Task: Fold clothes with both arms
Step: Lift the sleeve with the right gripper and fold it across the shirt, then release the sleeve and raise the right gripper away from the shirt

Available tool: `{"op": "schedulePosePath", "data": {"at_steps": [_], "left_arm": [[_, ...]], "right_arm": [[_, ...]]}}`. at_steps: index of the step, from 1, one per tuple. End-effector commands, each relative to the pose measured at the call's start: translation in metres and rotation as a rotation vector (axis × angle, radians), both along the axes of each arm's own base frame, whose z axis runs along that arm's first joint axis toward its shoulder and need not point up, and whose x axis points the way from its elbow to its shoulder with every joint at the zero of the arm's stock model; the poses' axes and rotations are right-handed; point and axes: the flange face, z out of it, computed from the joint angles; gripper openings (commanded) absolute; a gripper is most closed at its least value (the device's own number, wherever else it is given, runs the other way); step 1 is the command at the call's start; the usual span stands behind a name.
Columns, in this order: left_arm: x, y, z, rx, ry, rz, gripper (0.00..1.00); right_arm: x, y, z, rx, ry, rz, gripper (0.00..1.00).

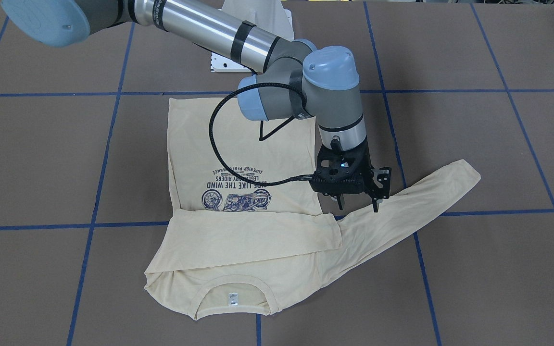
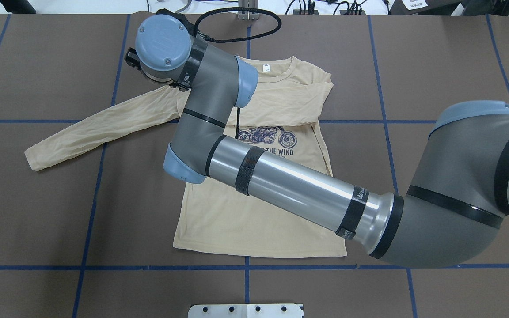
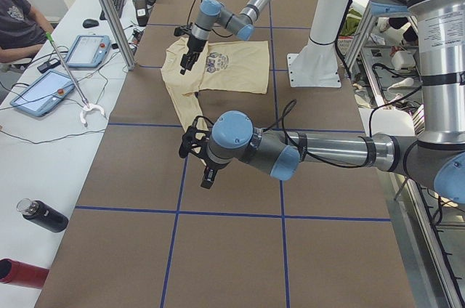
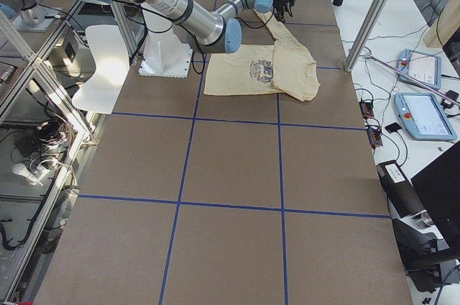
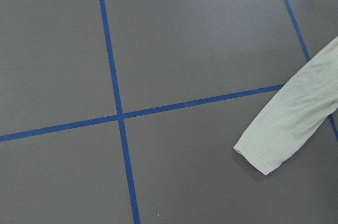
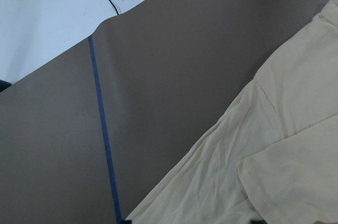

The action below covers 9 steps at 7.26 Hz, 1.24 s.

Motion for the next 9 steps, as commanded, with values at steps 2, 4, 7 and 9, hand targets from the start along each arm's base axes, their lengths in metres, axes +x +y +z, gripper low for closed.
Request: {"op": "schedulePosePath", "data": {"at_steps": [2, 4, 7, 9], "left_arm": [[0.077, -0.038, -0.007, -0.026, 0.019, -0.048, 1.0], [0.161, -0.065, -0.003, -0.069, -0.015, 0.008, 0.99], [0.23, -0.08, 0.042, -0.18, 0.043, 0.071, 0.88], [0.254, -0.078, 0.044, -0.184, 0.038, 0.112, 0.87]], "right_arm": [[0.113, 0.021, 0.083, -0.164, 0.024, -0.079, 1.0], [0.205, 0.029, 0.173, -0.215, 0.002, -0.108, 1.0], [0.336, 0.012, 0.293, -0.151, 0.073, -0.249, 1.0], [0.368, 0.016, 0.332, -0.134, 0.103, -0.276, 1.0]]}}
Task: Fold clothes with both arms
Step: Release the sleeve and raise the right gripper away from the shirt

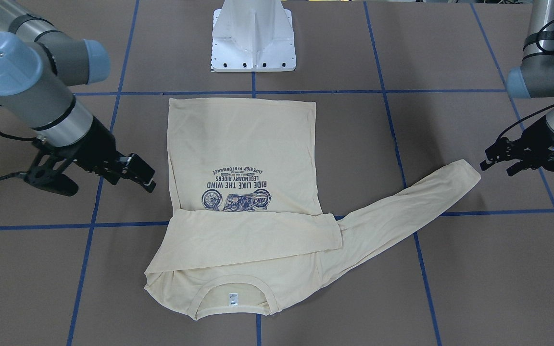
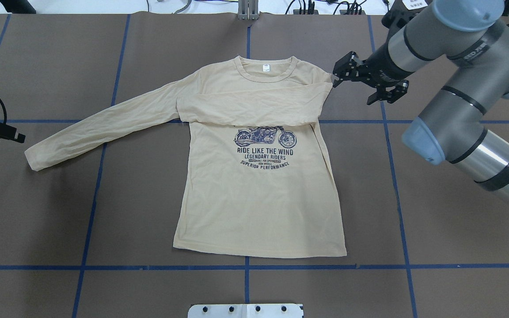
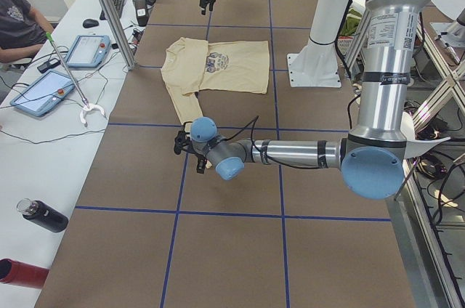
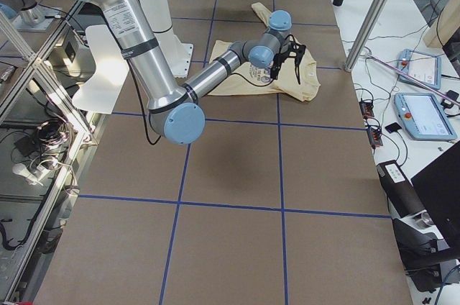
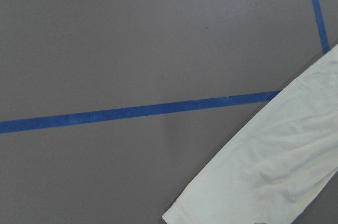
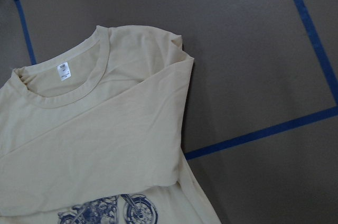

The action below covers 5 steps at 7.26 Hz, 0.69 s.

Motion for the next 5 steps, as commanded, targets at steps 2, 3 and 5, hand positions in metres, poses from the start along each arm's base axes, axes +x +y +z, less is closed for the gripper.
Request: {"op": "schedulePosePath", "data": {"at_steps": [2, 3, 5], "left_arm": [[0.026, -0.004, 0.01, -0.023, -0.003, 0.037, 0.86], [0.028, -0.004, 0.012, -0.026, -0.007, 0.04, 0.76], [0.032, -0.009, 0.015, -0.032, -0.012, 0.04, 0.65]], "right_arm": [[0.027, 0.011, 0.041, 0.002, 0.028, -0.025, 1.0], [0.029, 0.015, 0.042, 0.005, 0.028, -0.026, 1.0], [0.031, 0.017, 0.044, 0.006, 0.032, -0.021, 1.0]]}}
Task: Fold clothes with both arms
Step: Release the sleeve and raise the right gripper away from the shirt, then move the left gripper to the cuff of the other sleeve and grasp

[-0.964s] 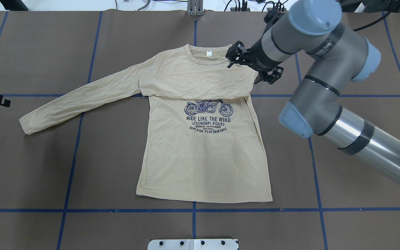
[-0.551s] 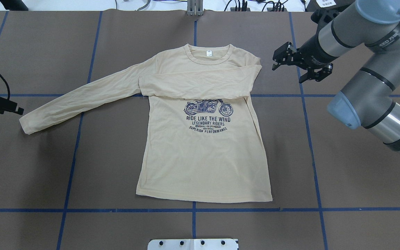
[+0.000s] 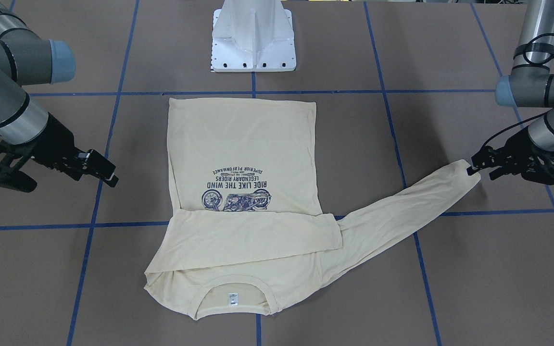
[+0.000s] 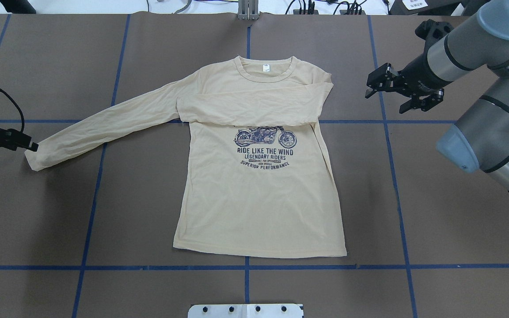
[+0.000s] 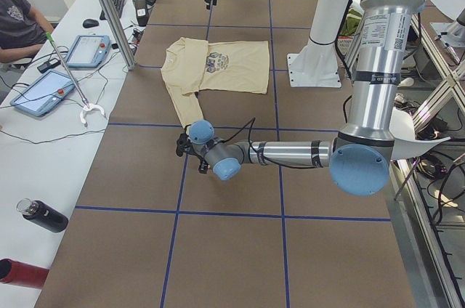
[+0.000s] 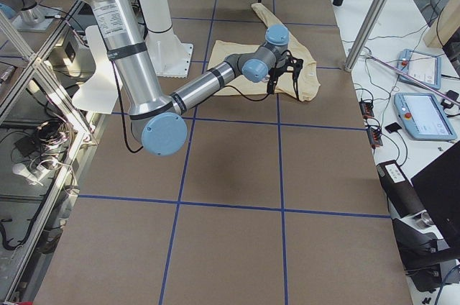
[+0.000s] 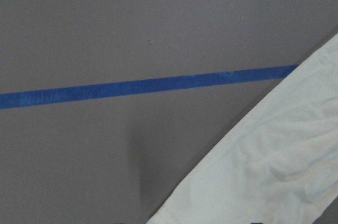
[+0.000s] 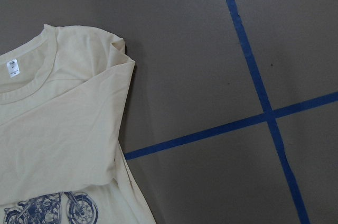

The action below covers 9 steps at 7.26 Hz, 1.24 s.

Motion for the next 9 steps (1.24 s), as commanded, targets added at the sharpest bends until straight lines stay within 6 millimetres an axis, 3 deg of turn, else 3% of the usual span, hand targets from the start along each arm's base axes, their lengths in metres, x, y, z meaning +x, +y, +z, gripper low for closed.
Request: {"op": "schedulePosePath", "data": {"at_steps": [1, 9], "left_arm": [[0.0044, -0.0067, 0.0019, -0.003, -0.003, 0.001, 0.64], [0.0056, -0.0076, 0.0112, -0.017, -0.014, 0.001, 0.51]], "right_arm": [[0.0024, 0.003, 0.0029, 0.001, 0.004, 0.001, 1.0], [0.0023, 0.0027, 0.0037, 0.0, 0.005, 0.003, 1.0]]}}
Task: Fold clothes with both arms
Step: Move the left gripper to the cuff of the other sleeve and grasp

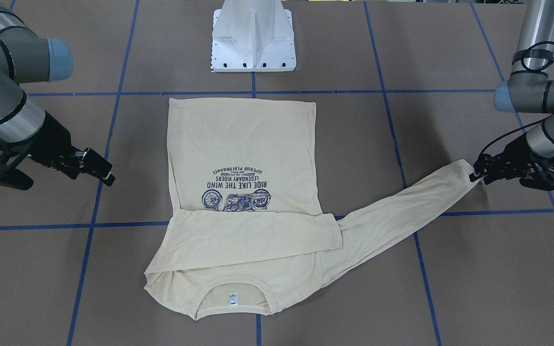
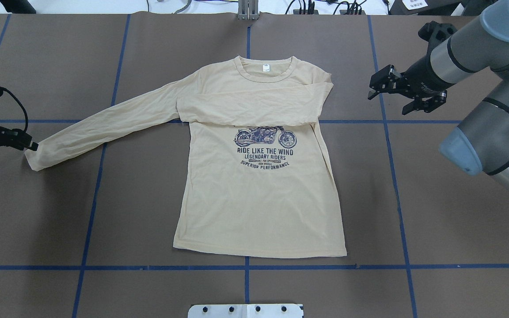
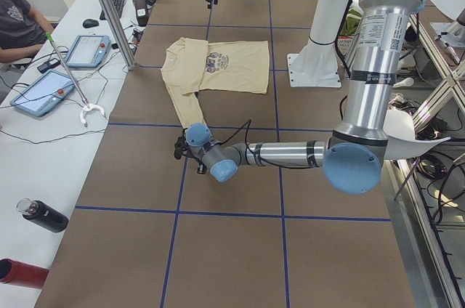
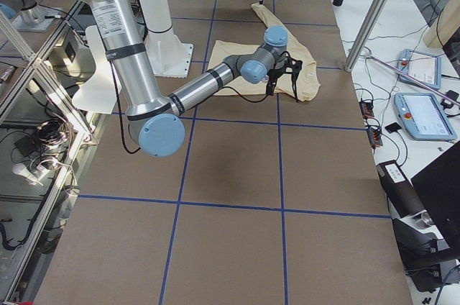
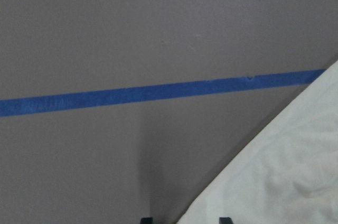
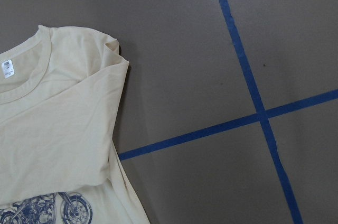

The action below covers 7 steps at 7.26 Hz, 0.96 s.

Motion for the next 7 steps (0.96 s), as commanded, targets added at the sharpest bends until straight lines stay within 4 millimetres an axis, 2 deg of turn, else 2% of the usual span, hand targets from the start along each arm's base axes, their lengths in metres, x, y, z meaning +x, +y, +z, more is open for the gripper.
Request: {"op": "schedulePosePath", "data": {"at_steps": [1, 3, 4, 5, 6, 7], "left_arm": [[-0.0003, 0.0005, 0.003, -0.006, -0.003, -0.001, 0.51], [-0.0003, 0.0007, 0.0035, -0.008, -0.002, 0.0, 0.48], [0.0005, 0.001, 0.0035, -0.008, -0.002, 0.001, 0.37], [0.0005, 0.0011, 0.0045, -0.011, -0.003, 0.001, 0.08], [-0.0001, 0.0004, 0.0004, -0.004, 0.001, -0.001, 0.0], [0.0002, 0.0006, -0.0022, -0.003, 0.007, 0.001, 0.0]], "right_arm": [[0.0, 0.0, 0.0009, -0.001, 0.001, -0.001, 1.0], [-0.0002, -0.0001, 0.0, 0.0, -0.001, -0.002, 1.0], [-0.0004, -0.0003, 0.0007, -0.003, 0.0, -0.001, 1.0], [-0.0002, -0.0001, 0.0, 0.0, -0.001, -0.002, 1.0], [-0.0004, -0.0003, 0.0007, -0.002, 0.0, -0.002, 1.0], [-0.0014, -0.0002, 0.0014, -0.003, 0.001, -0.003, 1.0]]}}
